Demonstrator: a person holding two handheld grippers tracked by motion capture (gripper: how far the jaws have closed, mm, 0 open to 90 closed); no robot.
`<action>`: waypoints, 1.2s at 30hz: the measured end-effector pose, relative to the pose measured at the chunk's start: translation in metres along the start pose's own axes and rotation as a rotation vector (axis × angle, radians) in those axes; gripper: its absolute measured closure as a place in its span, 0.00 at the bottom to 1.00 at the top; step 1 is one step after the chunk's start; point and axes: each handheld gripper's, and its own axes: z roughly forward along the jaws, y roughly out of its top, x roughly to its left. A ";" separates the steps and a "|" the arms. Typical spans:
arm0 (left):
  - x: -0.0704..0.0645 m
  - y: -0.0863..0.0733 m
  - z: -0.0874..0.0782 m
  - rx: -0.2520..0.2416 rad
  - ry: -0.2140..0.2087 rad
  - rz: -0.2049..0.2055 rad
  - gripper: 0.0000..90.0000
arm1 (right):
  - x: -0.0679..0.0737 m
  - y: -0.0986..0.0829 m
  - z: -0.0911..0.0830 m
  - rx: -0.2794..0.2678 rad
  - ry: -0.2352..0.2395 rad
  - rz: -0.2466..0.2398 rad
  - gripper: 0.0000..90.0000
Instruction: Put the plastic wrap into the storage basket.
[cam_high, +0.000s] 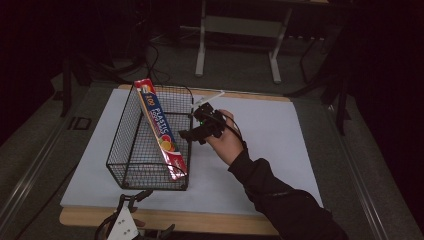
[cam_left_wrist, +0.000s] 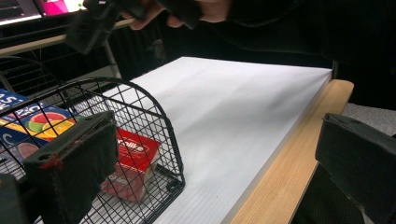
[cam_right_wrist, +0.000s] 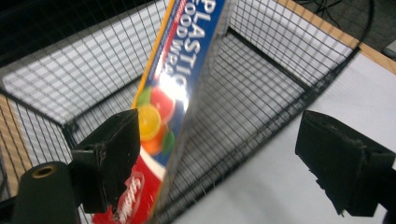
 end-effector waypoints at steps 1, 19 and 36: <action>0.000 0.000 0.000 0.000 -0.001 -0.001 0.00 | -0.001 -0.004 -0.003 -0.003 -0.003 -0.001 0.15; 0.000 0.000 0.002 0.004 0.002 -0.001 0.00 | -0.019 -0.072 -0.047 -0.063 0.021 0.045 0.16; 0.000 0.000 0.002 0.006 0.000 -0.001 0.00 | -0.034 -0.140 -0.054 -0.077 0.007 0.082 0.16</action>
